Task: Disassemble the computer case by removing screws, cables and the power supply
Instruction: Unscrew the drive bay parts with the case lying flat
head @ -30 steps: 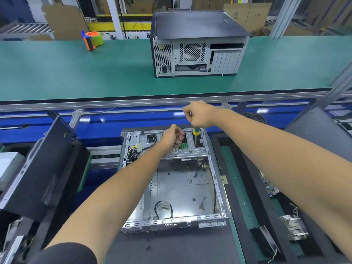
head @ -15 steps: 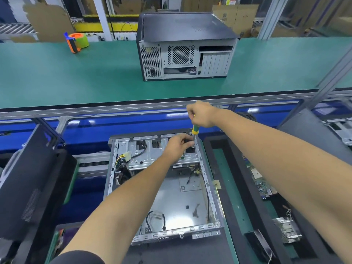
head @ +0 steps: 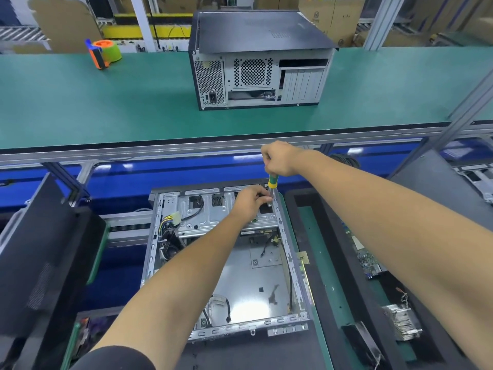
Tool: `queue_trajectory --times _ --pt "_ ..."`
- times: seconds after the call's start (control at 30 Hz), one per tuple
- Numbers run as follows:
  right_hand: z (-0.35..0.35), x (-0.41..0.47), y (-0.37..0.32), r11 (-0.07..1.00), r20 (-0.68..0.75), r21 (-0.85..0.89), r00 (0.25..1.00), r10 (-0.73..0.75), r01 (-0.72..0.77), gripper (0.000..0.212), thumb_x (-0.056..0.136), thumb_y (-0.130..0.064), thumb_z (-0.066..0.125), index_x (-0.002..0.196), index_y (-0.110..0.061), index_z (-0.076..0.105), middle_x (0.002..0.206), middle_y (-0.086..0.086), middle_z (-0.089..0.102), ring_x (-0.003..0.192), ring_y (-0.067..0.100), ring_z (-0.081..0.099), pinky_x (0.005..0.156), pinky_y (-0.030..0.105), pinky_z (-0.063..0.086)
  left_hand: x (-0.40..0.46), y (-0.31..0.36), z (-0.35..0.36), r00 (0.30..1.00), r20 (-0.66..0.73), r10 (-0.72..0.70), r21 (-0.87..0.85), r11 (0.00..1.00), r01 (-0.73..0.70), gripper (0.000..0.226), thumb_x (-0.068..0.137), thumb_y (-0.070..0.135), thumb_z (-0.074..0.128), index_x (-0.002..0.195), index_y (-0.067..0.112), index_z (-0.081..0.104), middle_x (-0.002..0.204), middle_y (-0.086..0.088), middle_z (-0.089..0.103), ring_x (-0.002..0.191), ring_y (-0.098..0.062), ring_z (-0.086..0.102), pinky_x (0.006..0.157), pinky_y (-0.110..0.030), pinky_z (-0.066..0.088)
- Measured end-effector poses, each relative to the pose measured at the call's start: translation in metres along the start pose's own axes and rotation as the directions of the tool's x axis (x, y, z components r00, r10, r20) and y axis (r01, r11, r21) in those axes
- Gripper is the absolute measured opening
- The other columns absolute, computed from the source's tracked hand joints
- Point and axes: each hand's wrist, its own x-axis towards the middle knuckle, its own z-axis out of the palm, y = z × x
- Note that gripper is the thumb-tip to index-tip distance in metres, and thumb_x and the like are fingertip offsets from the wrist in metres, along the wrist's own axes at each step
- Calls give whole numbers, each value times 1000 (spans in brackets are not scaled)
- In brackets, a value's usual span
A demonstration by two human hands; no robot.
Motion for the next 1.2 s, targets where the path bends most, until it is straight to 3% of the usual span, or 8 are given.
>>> queue_trajectory --times 0.33,0.5,0.6,0.67,0.73,0.83,0.97,1.2 --pt "-3 2 -2 999 4 -49 1000 22 -22 14 92 -9 60 85 -13 49 96 12 60 87 28 55 75 40 50 -3 -1 -2 1000 12 12 35 999 -12 14 97 14 70 105 3 73 72 2 57 59 -7 44 51 -12 37" --pt "-4 4 -4 995 36 -79 997 68 -65 15 91 -13 59 80 -16 48 92 11 58 81 29 53 66 36 44 -6 -2 0 1000 -13 25 56 998 -24 14 97 15 70 104 3 70 68 -6 54 58 -18 42 51 -17 38" --pt "-5 6 -6 988 62 -124 993 101 -93 10 92 -15 56 84 -12 51 92 11 56 79 29 51 64 35 41 -8 -1 1 1000 4 10 47 999 -10 13 97 13 70 106 4 67 92 -20 69 75 -37 60 68 -41 57" --pt "-4 7 -8 982 58 -156 992 115 -104 9 94 -16 52 90 -9 54 89 11 55 75 27 49 60 33 39 -8 -2 1 1000 -1 16 45 999 -16 12 97 11 70 105 4 67 86 -11 69 69 -19 60 65 -36 56" --pt "-4 7 -11 972 58 -201 990 132 -118 13 96 -18 49 92 -7 55 86 9 54 69 25 48 56 31 38 -8 -3 2 999 -10 33 67 997 -32 11 96 11 70 103 4 66 73 7 60 57 2 55 56 -13 43" --pt "-5 7 -15 946 100 -305 984 150 -113 11 94 -16 49 87 -9 54 77 7 50 57 23 45 54 30 37 -10 -4 3 999 -4 40 90 995 -39 11 97 11 69 102 4 64 74 11 57 55 5 53 57 -14 37" --pt "-12 10 -18 912 228 -406 973 38 59 16 93 -9 57 86 -18 47 85 2 50 70 22 46 62 34 40 -9 -2 3 999 -2 51 129 990 -51 14 95 12 71 103 2 64 81 0 62 69 -15 52 72 -35 47" --pt "-5 15 -10 875 172 -387 955 -242 291 29 77 7 55 75 -22 55 92 1 65 81 22 53 56 26 34 -8 -3 4 997 -13 78 154 985 -75 18 94 12 74 105 0 68 90 -3 65 80 -19 58 83 -35 50"
